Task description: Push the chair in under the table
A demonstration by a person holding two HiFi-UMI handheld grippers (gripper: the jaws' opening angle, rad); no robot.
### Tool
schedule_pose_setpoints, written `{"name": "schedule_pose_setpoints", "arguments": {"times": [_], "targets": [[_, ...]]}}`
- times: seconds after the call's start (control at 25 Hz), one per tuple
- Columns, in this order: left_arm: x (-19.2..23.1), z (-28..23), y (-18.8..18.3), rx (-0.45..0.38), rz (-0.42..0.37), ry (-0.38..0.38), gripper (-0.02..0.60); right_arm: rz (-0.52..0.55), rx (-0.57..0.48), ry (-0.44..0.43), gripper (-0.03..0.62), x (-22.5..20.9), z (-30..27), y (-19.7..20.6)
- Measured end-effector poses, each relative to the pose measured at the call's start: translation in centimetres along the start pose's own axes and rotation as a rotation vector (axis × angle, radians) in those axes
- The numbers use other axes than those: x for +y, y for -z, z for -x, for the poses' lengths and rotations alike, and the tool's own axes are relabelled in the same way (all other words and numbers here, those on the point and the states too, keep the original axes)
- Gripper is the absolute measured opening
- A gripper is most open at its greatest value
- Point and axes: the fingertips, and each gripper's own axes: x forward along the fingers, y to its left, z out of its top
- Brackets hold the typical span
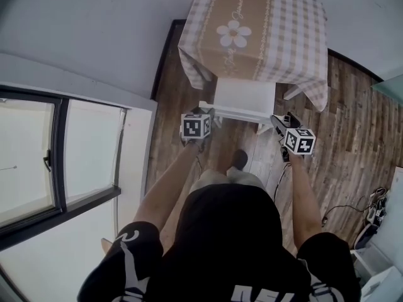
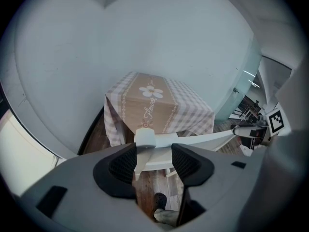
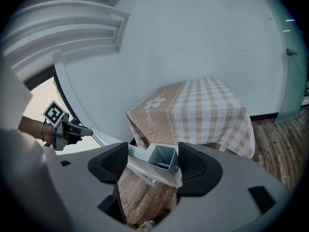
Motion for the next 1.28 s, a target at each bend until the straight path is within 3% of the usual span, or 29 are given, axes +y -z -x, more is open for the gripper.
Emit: {"name": "schedule_pose_setpoints", "arguments": {"times": [0.68, 1.28], "targets": [[-1.0, 0.1, 0.7, 0.013, 0.022, -0.014, 0.235, -0.025, 0.039, -0.023, 0.345, -1.0, 0.3, 0.4], [-3.0, -1.6, 2.7, 0.067, 0.054, -0.018, 0.238, -0.064, 0.095, 0.051, 0.344, -3.8, 0.8, 2.3]]}}
